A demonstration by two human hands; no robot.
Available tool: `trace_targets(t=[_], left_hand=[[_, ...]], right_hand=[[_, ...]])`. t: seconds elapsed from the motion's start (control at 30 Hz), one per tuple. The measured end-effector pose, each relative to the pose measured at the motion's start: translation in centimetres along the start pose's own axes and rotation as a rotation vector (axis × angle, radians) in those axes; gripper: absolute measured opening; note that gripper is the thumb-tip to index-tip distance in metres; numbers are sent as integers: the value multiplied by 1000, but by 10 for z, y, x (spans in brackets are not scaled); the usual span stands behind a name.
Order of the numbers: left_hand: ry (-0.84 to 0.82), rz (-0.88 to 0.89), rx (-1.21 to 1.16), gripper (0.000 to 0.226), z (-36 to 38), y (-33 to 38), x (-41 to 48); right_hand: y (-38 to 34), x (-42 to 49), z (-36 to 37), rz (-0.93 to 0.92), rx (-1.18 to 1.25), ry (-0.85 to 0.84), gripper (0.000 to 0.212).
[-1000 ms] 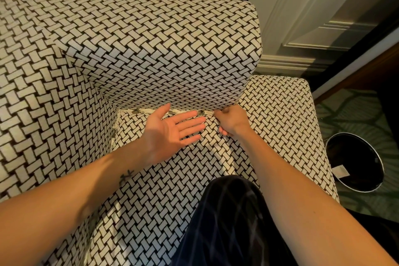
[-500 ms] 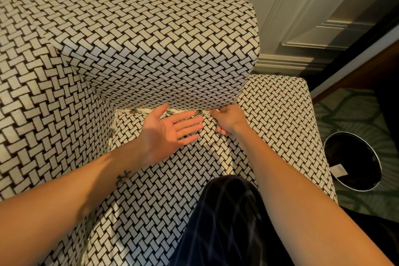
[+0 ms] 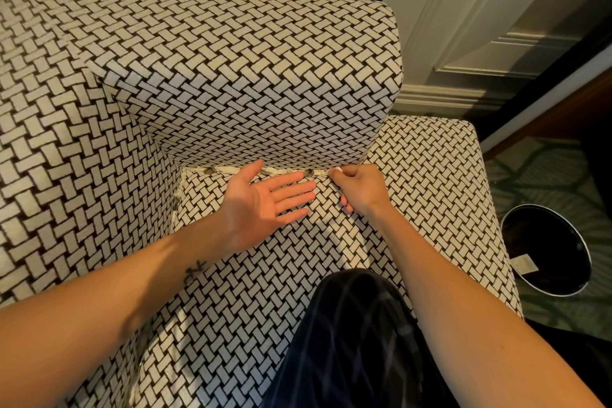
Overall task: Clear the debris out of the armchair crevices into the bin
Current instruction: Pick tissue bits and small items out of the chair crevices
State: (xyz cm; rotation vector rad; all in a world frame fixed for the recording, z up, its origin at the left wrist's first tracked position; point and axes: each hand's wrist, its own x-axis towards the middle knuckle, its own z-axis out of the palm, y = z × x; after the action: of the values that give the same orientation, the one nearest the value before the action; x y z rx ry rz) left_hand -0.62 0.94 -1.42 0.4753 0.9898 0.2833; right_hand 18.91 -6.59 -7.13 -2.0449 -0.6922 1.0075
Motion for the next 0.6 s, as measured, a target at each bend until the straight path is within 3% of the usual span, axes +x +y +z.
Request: trace_targets(t=[0.27,0.5,0.6], left_hand=[[-22,-14,-13,69,1,0,1],[-37,-48,-50,48,3,0,-1],[-20,-41,2,35,6,0,-3]], right_hand=[[-6,-35,-9,-78,240,65,11],[-4,-58,13,-267,196,-246,34],[-6,-57,16,-287,153,-301,40]])
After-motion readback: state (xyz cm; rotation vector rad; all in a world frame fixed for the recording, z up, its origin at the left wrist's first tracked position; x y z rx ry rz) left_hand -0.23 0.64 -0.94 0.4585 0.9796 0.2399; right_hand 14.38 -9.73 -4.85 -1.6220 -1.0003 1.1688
